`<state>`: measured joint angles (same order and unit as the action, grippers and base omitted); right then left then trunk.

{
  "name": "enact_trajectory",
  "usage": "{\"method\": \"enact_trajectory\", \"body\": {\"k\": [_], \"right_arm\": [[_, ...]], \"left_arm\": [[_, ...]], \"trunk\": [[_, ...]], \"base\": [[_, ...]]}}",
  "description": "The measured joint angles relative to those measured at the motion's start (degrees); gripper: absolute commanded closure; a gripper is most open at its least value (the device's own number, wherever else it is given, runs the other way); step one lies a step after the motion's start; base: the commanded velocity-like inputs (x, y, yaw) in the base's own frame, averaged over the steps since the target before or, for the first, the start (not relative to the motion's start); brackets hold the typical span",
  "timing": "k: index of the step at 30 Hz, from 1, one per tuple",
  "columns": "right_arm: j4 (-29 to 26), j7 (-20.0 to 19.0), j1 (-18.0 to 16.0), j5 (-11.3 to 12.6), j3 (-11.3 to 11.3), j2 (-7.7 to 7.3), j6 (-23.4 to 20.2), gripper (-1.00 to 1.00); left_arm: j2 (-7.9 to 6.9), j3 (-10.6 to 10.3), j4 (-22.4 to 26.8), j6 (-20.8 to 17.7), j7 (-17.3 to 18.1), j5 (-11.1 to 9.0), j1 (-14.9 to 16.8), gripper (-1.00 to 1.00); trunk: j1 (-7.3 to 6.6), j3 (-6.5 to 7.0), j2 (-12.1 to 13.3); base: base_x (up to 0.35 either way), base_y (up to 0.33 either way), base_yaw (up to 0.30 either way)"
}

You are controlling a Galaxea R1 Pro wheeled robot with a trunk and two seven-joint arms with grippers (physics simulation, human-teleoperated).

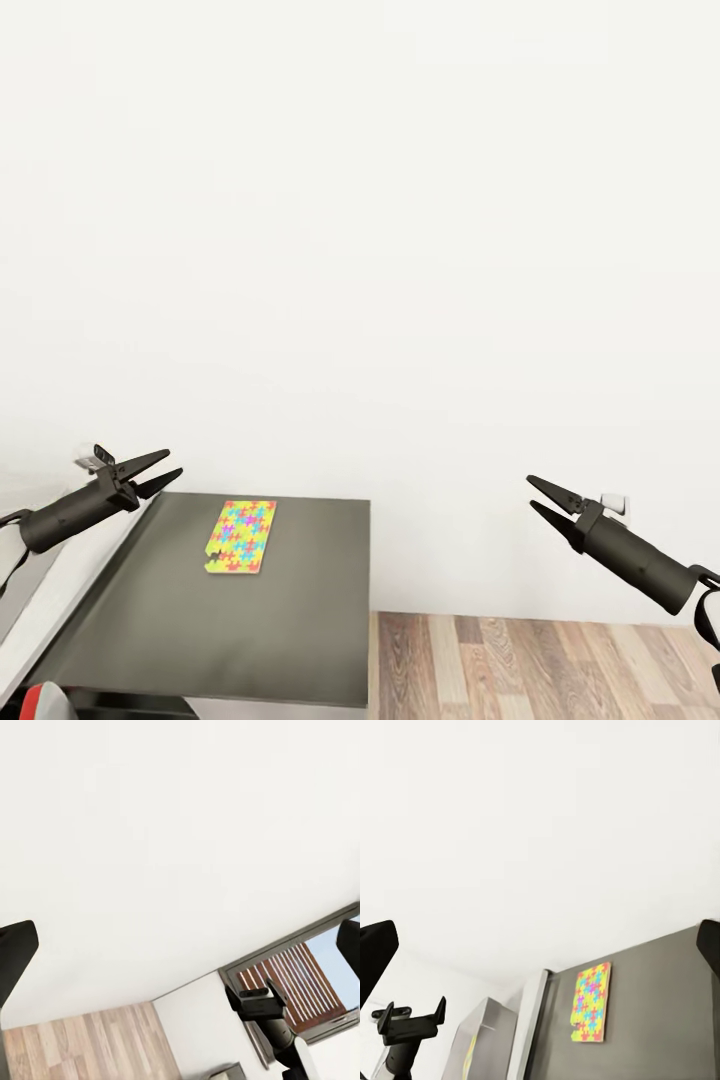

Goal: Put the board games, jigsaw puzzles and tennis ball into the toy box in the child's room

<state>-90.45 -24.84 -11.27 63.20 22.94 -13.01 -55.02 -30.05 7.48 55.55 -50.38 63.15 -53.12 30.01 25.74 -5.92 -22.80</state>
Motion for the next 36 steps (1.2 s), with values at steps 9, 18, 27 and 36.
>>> {"method": "enact_trajectory", "body": {"k": [9, 18, 27, 36], "right_arm": [[0.0, 0.6, 0.0, -0.1, -0.5, 0.08, 0.2, -1.0], [0.0, 1.0, 0.0, -0.1, -0.8, 0.09, 0.3, -1.0], [0.0, 1.1, 0.0, -0.1, -0.8, 0.09, 0.4, -1.0], [0.9, 1.3, 0.0, -0.1, -0.8, 0.09, 0.5, -1.0]], "left_arm": [[0.0, 0.0, 0.0, 0.0, 0.0, 0.0, 0.0, -1.0], [0.01, 0.0, -0.1, 0.0, 0.0, 0.0, 0.0, -1.0], [0.01, -0.1, -0.1, 0.0, 0.0, 0.0, 0.0, -1.0], [0.01, -0.1, -0.1, 0.0, 0.0, 0.0, 0.0, -1.0]], "trunk": [[0.01, 0.0, 0.0], [0.0, 0.0, 0.0], [0.01, 0.01, 0.0], [0.01, 0.01, 0.0]], "base": [[0.127, -0.008, -0.002], [0.085, -0.047, 0.0], [0.023, -0.015, 0.0], [0.001, 0.0, 0.0]]}}
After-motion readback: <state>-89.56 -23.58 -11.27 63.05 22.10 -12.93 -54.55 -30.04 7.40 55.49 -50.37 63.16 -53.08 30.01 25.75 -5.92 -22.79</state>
